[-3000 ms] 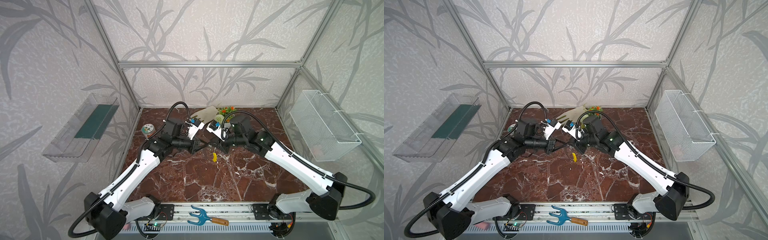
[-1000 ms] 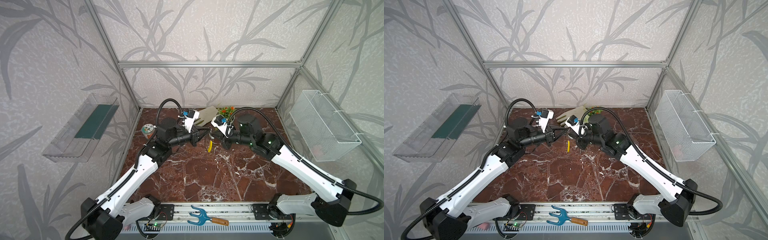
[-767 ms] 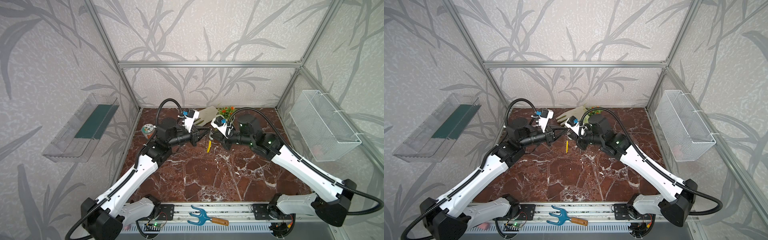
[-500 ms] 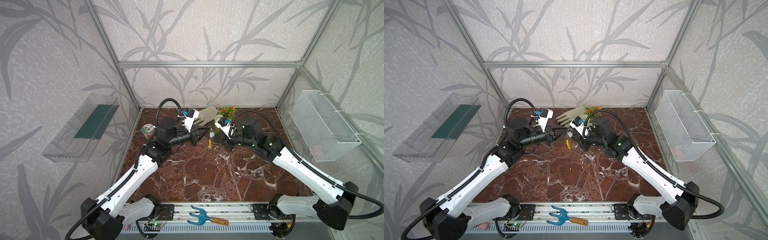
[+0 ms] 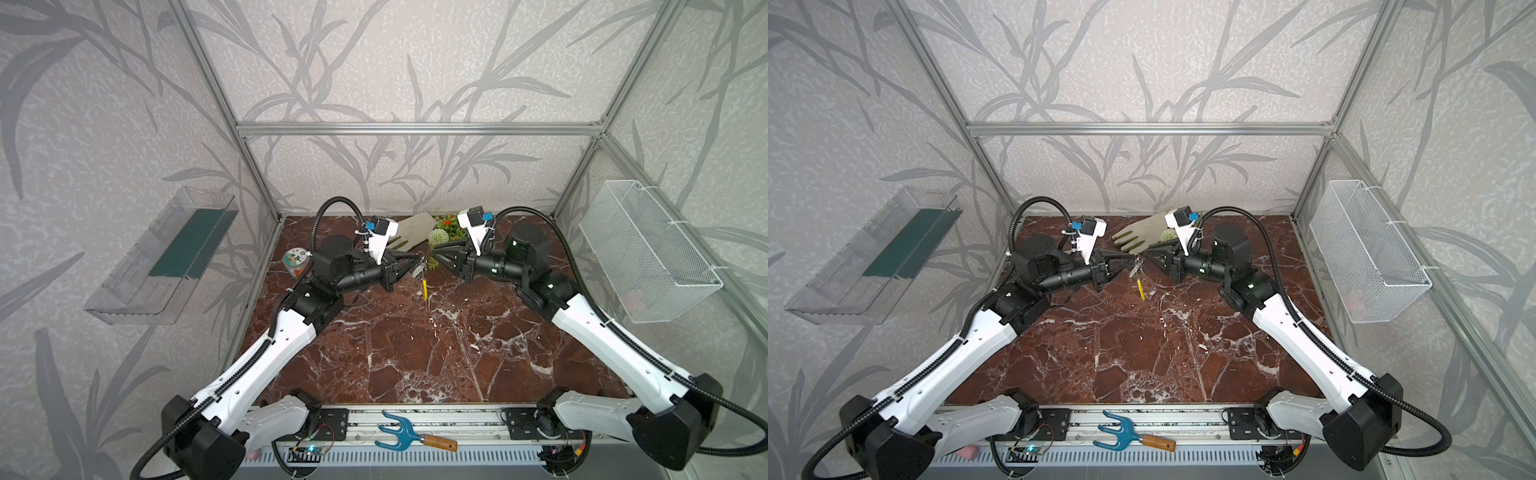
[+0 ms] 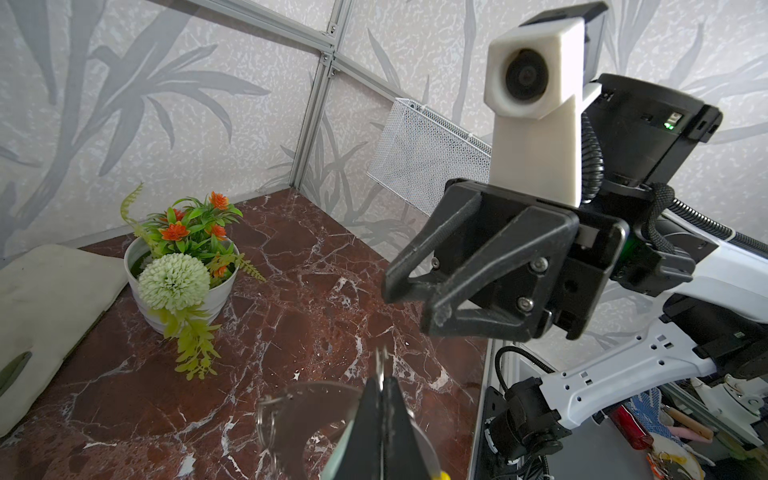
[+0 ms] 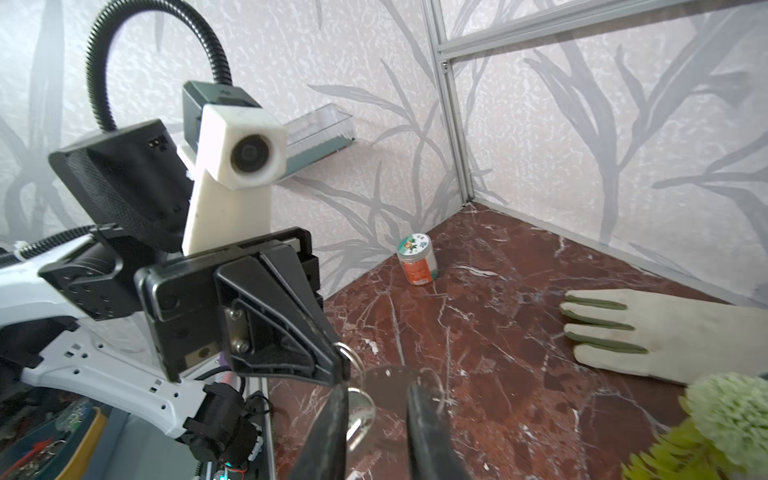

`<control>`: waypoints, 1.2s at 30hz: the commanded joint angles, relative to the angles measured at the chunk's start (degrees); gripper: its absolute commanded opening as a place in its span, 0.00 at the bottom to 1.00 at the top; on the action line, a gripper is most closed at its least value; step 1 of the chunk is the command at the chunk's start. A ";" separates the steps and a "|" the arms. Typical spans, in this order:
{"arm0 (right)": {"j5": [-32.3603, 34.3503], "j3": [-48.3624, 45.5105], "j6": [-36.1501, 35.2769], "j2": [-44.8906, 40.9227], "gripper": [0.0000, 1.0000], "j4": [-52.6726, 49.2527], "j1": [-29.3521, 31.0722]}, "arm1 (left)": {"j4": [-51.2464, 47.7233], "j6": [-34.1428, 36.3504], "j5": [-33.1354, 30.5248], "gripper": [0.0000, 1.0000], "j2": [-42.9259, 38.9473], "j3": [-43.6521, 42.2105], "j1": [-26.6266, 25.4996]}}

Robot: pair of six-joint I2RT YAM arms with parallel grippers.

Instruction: Put the keys on the keyring

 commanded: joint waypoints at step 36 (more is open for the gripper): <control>-9.84 0.65 3.08 4.69 0.00 2.63 0.67 | 0.36 0.24 0.40 0.02 -0.31 1.86 -0.52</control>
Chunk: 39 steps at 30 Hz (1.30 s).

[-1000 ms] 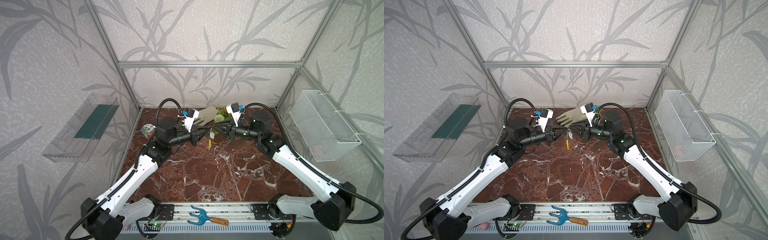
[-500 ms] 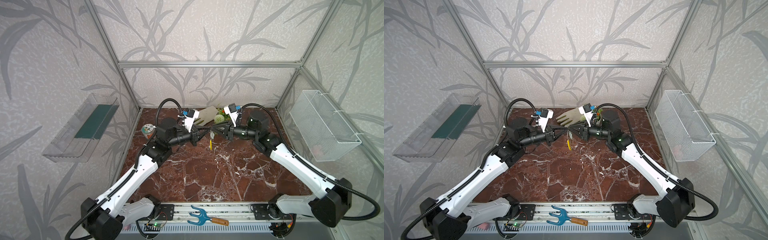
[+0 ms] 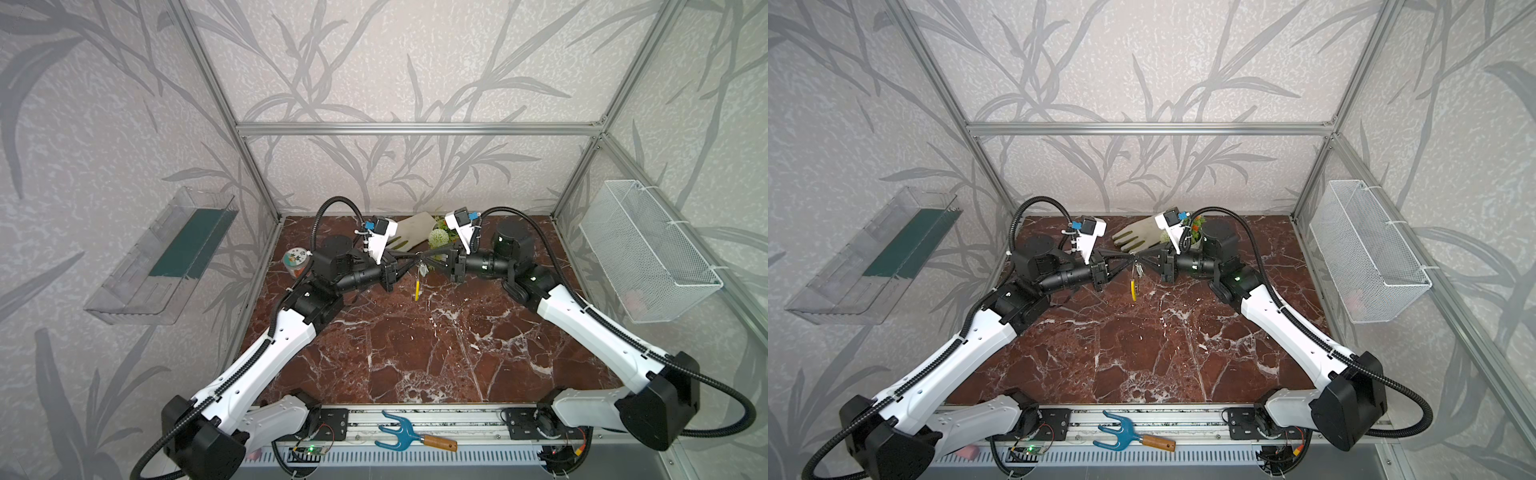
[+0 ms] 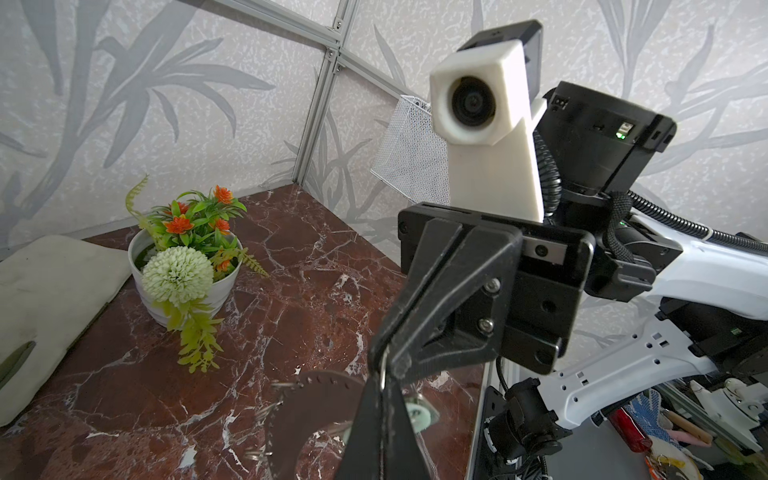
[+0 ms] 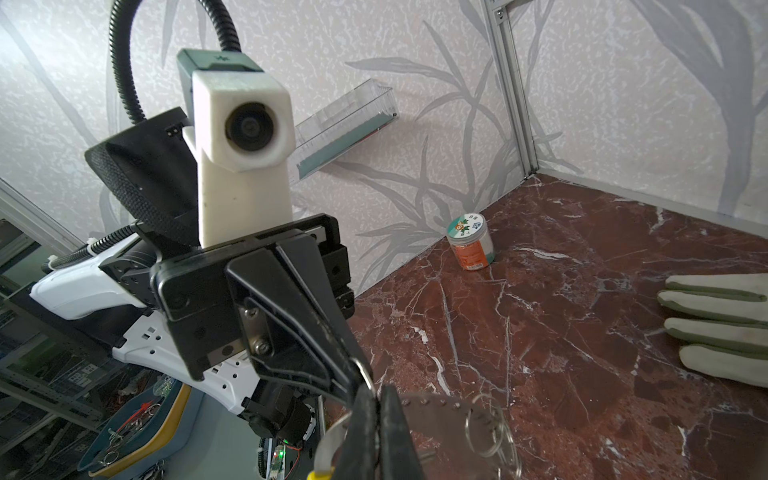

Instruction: Put the keys on the keyring

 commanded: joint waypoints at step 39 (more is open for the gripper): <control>3.86 21.27 -40.06 7.79 0.00 -48.09 5.58 | -29.78 17.07 5.48 0.21 3.48 8.76 -0.73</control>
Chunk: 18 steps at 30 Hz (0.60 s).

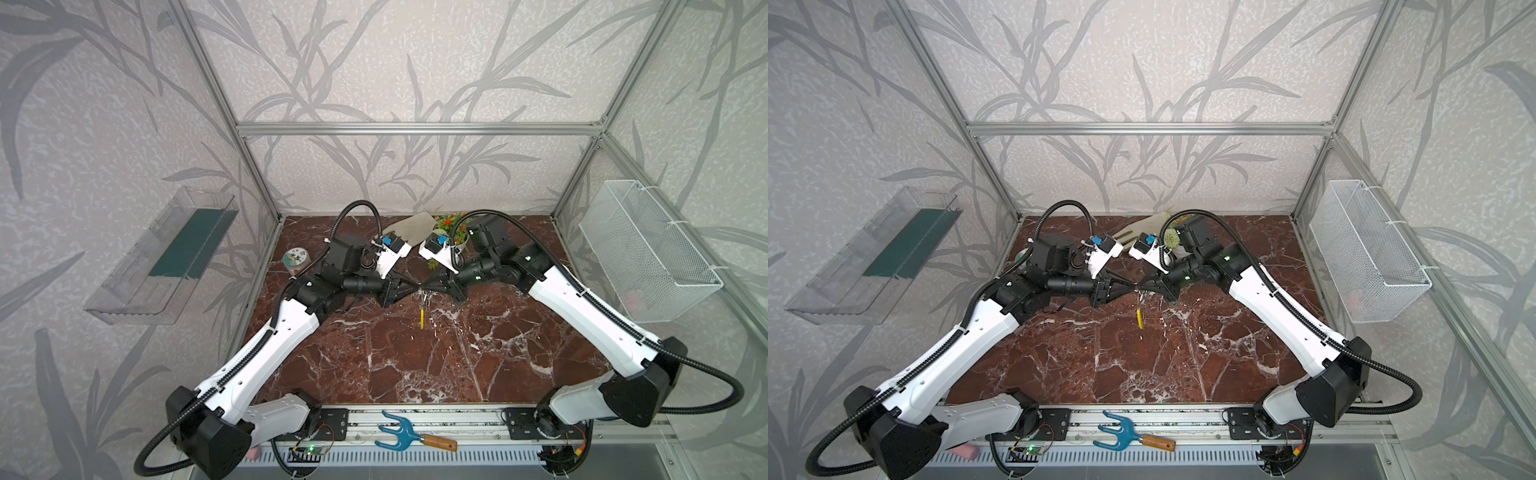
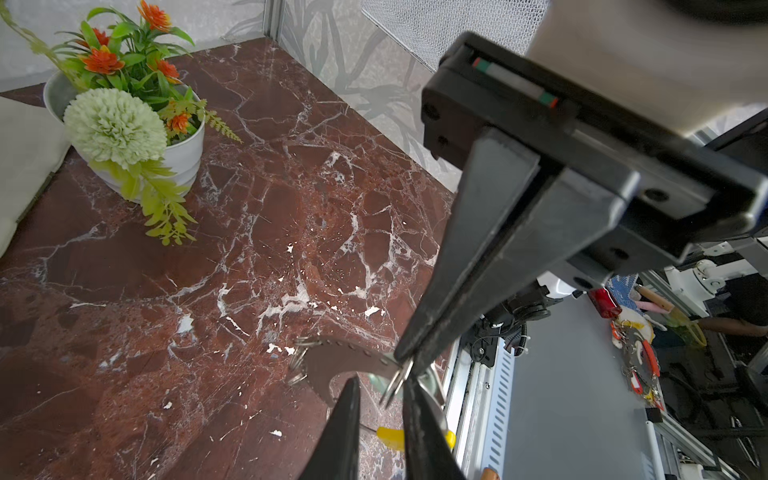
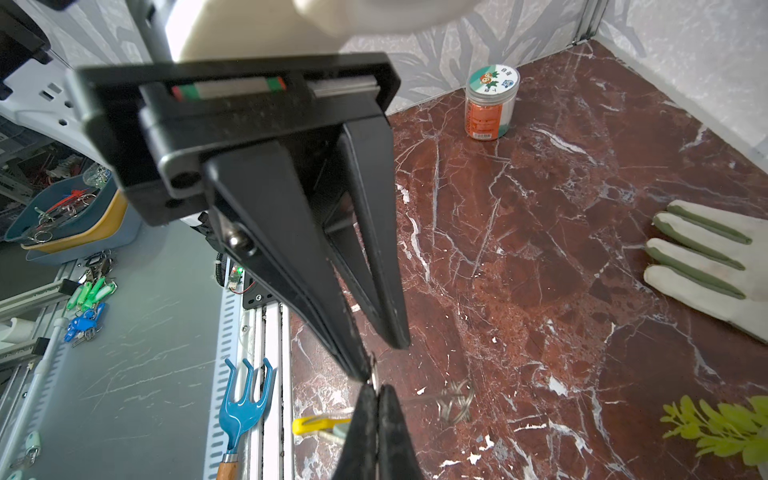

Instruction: Put the keys on the keyring

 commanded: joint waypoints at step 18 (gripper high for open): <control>-1.41 1.26 -0.32 0.87 0.00 -0.62 2.43 | 0.18 1.49 2.51 0.10 -0.59 1.84 -0.43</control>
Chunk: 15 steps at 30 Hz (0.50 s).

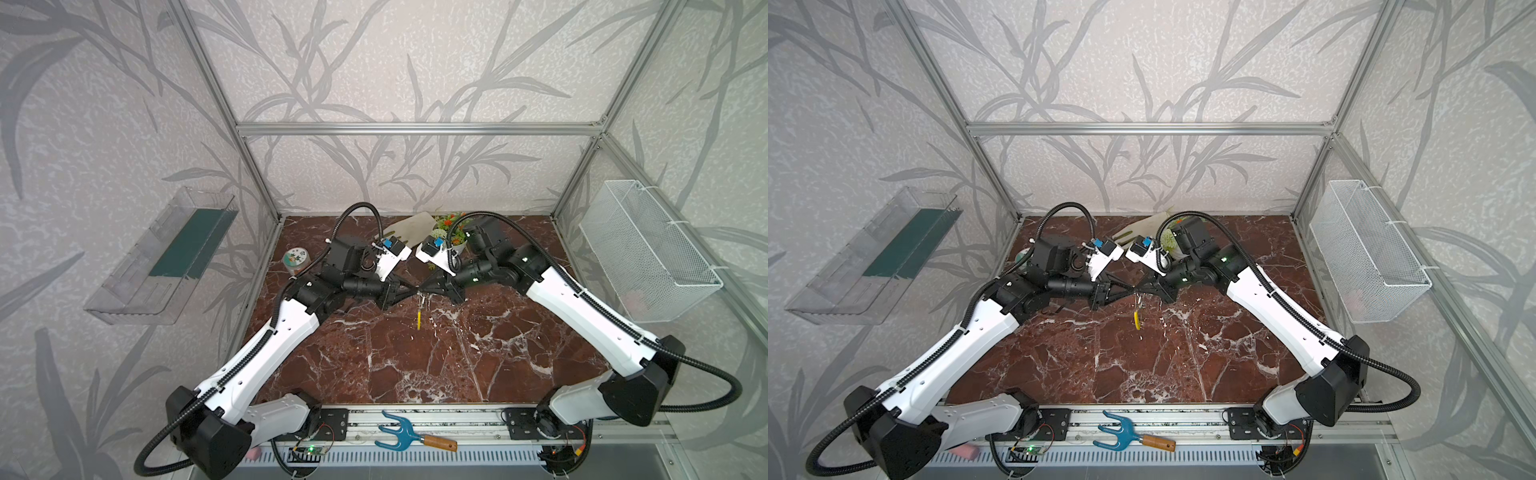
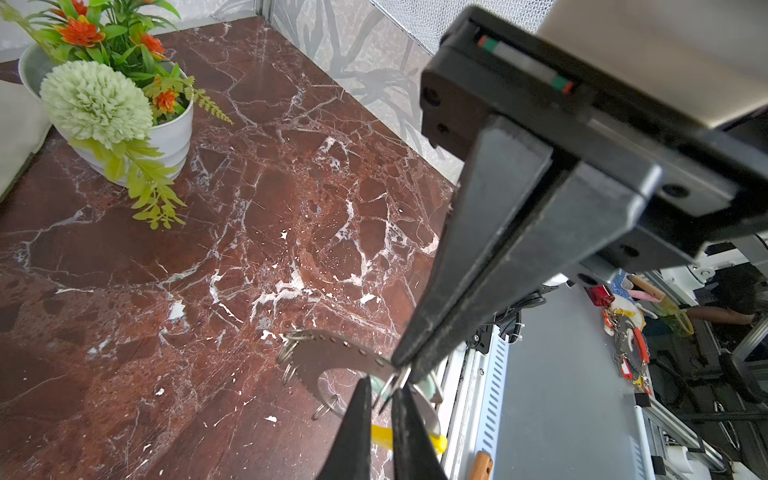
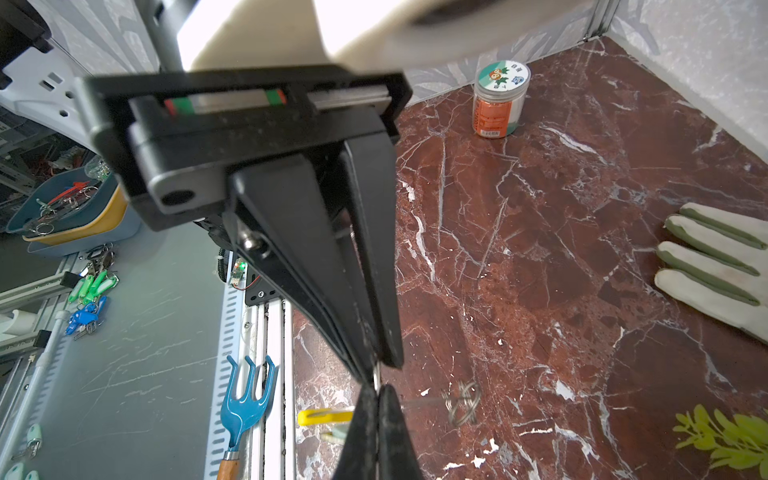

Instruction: Put the keys on the keyring

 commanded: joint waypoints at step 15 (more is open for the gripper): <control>0.87 -4.50 7.41 -4.19 0.20 7.77 -1.45 | 9.57 -1.91 -0.49 0.00 -3.17 -2.67 -0.42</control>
